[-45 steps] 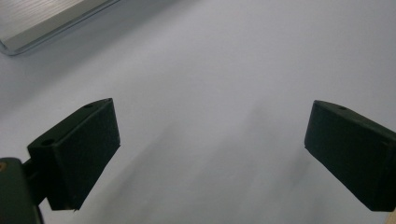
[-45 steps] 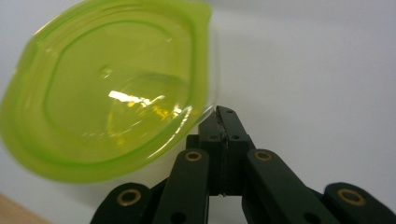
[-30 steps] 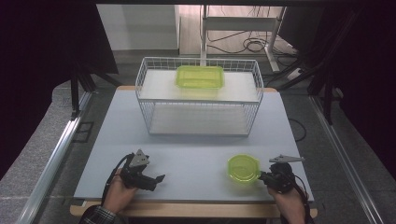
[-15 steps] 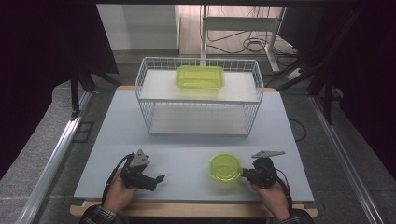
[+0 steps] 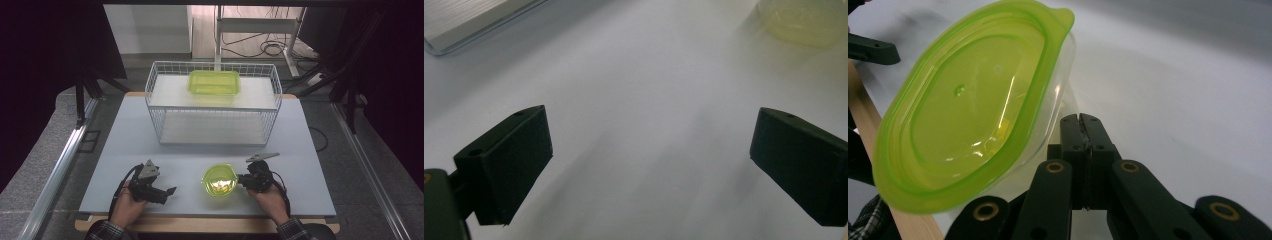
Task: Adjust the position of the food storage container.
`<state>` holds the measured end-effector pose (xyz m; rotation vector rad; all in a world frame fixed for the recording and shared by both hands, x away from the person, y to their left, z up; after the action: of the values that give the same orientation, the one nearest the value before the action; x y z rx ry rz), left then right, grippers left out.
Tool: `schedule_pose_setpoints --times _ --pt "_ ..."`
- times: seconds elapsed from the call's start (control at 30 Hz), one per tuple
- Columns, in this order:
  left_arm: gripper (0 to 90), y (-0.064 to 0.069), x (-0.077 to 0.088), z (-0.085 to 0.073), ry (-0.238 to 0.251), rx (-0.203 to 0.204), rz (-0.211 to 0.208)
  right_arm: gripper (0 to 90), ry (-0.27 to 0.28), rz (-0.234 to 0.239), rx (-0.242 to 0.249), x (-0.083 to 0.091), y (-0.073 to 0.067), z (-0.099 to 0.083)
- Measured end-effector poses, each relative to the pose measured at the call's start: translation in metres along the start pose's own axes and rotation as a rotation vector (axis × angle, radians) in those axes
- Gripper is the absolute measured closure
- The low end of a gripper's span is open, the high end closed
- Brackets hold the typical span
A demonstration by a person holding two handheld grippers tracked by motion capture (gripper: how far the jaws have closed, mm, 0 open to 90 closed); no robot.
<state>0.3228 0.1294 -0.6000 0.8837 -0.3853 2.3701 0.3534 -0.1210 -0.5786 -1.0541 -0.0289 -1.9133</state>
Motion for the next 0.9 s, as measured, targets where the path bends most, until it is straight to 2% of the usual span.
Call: schedule_pose_setpoints --times 0.1,0.23,0.33,0.37,0.4,0.43,0.47,0.53,0.57,0.6,0.63,0.67,0.7,0.73,0.77,0.8,0.83,0.87,0.9 --pt "3.3 0.000 0.000 0.000 0.001 0.004 0.000 89.1 -0.017 0.016 0.019 -0.012 -0.005 0.007" --pt "3.4 -0.001 0.001 0.000 0.002 0.003 0.001 89.1 -0.027 0.011 0.042 -0.016 -0.006 0.009" --pt "3.4 0.000 0.000 0.000 0.000 0.001 -0.001 89.0 -0.021 -0.015 0.053 -0.011 0.000 0.008" --pt "3.4 0.000 0.000 0.000 -0.002 -0.003 -0.001 87.6 -0.015 -0.054 0.073 -0.005 0.005 0.008" --pt "3.4 0.000 0.000 0.000 -0.002 -0.003 -0.001 87.6 -0.015 -0.054 0.073 -0.005 0.005 0.008" --pt "3.4 0.000 0.000 0.000 -0.002 -0.004 -0.001 86.0 -0.012 -0.077 0.089 -0.002 0.007 0.009" --pt "3.4 0.000 0.000 0.000 -0.002 -0.005 -0.001 81.2 -0.009 -0.111 0.117 0.005 0.010 0.009" --pt "3.4 0.000 0.000 0.000 -0.002 -0.005 -0.001 74.9 -0.010 -0.149 0.154 0.010 0.012 0.010" --pt "3.4 0.000 0.000 0.000 -0.002 -0.005 -0.001 74.9 -0.010 -0.149 0.154 0.010 0.012 0.010" --pt "3.4 0.000 0.001 0.000 0.000 -0.003 -0.001 66.2 -0.022 -0.181 0.186 0.013 0.013 0.009" --pt "3.4 0.000 0.001 0.000 0.000 -0.003 -0.001 66.2 -0.022 -0.181 0.186 0.013 0.013 0.009" --pt "3.4 0.000 0.001 0.000 0.003 -0.003 -0.001 54.8 -0.024 -0.201 0.211 0.016 0.015 0.009" --pt "3.4 0.000 0.001 0.000 0.003 -0.003 -0.001 54.8 -0.024 -0.201 0.211 0.016 0.015 0.009" --pt "3.4 0.000 0.002 0.000 0.003 -0.004 -0.002 39.4 -0.025 -0.216 0.242 0.017 0.018 0.008" --pt "3.4 0.000 0.002 0.000 0.003 -0.004 -0.002 39.4 -0.025 -0.216 0.242 0.017 0.018 0.008" --pt "3.4 -0.001 0.002 0.000 0.005 -0.004 -0.001 31.1 -0.027 -0.234 0.254 0.019 0.022 0.007" --pt "3.4 -0.001 0.002 0.000 0.005 -0.004 -0.001 31.1 -0.027 -0.234 0.254 0.019 0.022 0.007" --pt "3.4 -0.001 0.002 0.000 0.006 -0.005 0.000 21.5 -0.006 -0.236 0.253 0.023 0.025 0.007" --pt "3.4 -0.001 0.002 0.000 0.006 -0.005 0.000 21.5 -0.006 -0.236 0.253 0.023 0.025 0.007"
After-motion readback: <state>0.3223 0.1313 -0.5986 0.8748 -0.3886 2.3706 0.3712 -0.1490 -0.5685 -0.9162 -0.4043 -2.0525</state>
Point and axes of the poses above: each handheld gripper's, and its own axes: x roughly backward along the jaws, z roughly out of its top, y roughly to its right, the point moved 10 cm from there along -x, roughly forward along the jaws, and after that the axes turned 8 degrees about z, right-handed, at the moved point
